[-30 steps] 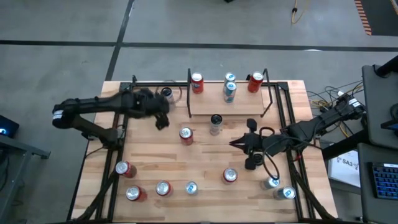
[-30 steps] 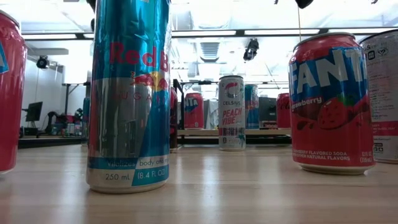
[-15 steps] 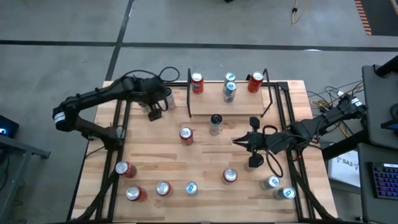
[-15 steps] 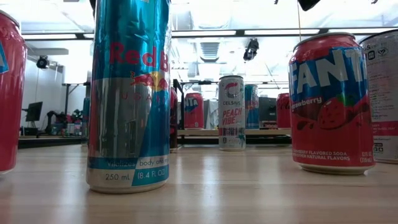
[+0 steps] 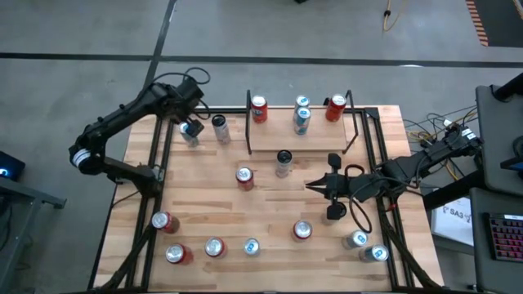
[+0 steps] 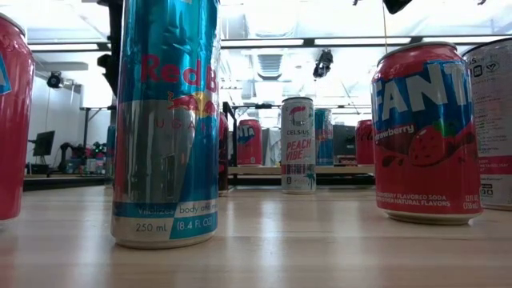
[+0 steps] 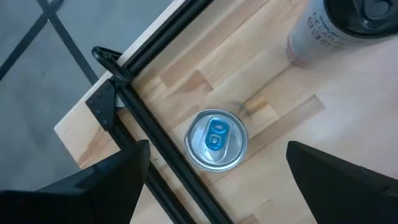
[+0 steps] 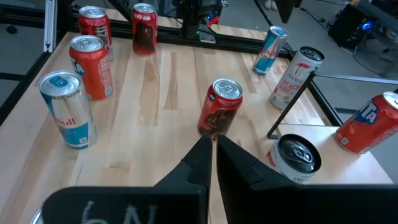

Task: Place canned beverage on shelf
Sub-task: Put the red soda can on the shelf

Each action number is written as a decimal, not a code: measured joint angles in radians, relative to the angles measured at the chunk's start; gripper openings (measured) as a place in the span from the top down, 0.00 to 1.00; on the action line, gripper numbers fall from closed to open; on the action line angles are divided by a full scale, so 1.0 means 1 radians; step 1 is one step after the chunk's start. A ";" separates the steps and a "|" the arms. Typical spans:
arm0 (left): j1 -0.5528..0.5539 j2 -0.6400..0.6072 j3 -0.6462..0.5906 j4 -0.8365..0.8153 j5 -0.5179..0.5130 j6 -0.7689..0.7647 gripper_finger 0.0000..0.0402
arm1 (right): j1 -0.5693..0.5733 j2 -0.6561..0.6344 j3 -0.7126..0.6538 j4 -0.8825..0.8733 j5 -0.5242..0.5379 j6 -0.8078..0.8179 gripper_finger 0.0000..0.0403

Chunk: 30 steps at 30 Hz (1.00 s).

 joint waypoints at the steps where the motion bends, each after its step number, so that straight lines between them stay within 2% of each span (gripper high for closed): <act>1: 0.003 0.000 -0.002 0.000 0.000 0.000 0.10 | 0.000 0.000 0.000 0.000 0.000 0.000 0.97; 9: 0.008 0.000 -0.032 0.008 0.011 -0.026 0.10 | 0.000 0.000 -0.006 0.001 0.000 0.003 0.97; 18: 0.008 -0.001 -0.165 0.080 0.025 -0.056 0.10 | 0.000 0.000 -0.008 0.000 0.000 0.003 0.97; 23: 0.007 -0.002 -0.211 0.091 -0.021 -0.063 0.10 | 0.000 0.000 -0.009 0.000 0.000 0.003 0.97; 30: 0.007 -0.002 -0.234 0.155 -0.031 -0.047 0.10 | 0.000 0.000 -0.009 0.001 0.001 0.003 0.97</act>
